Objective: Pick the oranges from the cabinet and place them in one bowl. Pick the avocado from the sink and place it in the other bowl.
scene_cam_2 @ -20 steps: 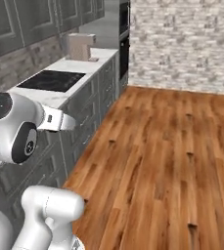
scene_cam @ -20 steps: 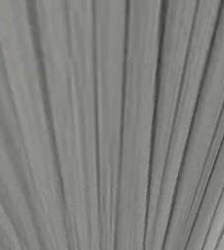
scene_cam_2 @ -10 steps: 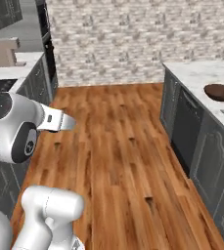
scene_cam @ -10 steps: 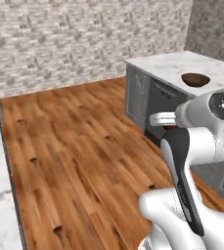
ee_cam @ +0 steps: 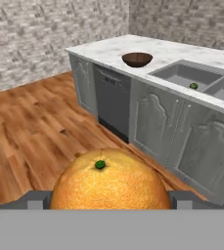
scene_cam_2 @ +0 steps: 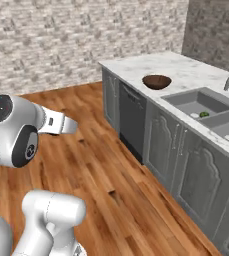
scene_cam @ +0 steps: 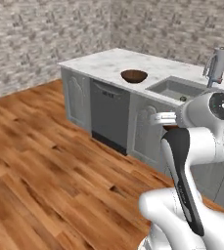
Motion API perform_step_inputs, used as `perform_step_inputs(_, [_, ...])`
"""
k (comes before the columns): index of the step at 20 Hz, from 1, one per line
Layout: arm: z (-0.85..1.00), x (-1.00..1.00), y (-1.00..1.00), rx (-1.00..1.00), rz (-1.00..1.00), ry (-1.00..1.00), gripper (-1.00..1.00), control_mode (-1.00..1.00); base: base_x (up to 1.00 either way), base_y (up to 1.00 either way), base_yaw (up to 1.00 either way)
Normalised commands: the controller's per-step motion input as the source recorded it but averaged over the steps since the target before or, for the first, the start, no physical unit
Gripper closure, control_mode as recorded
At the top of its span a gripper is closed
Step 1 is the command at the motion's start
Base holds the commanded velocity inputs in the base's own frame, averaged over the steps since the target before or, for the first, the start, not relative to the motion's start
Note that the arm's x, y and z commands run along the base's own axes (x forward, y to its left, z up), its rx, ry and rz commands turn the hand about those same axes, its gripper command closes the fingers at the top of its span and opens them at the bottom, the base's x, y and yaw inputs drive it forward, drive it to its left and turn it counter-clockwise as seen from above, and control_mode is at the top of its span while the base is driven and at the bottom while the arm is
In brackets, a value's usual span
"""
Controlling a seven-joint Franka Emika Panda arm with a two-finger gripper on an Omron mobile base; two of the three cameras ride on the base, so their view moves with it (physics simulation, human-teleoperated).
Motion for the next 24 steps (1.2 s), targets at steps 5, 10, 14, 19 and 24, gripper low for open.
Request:
perform_step_inputs(5, [0.00,0.00,0.00,0.00,0.00,0.00,1.00,1.00,0.40,0.11,-0.51])
perform_step_inputs(10, [0.00,0.00,0.00,0.00,0.00,0.00,1.00,1.00,0.47,0.15,-0.43])
perform_step_inputs(14, [0.00,0.00,0.00,0.00,0.00,0.00,1.00,1.00,0.49,0.15,-0.40])
perform_step_inputs(19, [0.00,0.00,0.00,0.00,0.00,0.00,1.00,1.00,0.52,0.17,-0.37])
perform_step_inputs(24, [0.00,0.00,0.00,0.00,0.00,0.00,1.00,1.00,0.52,0.13,-0.34])
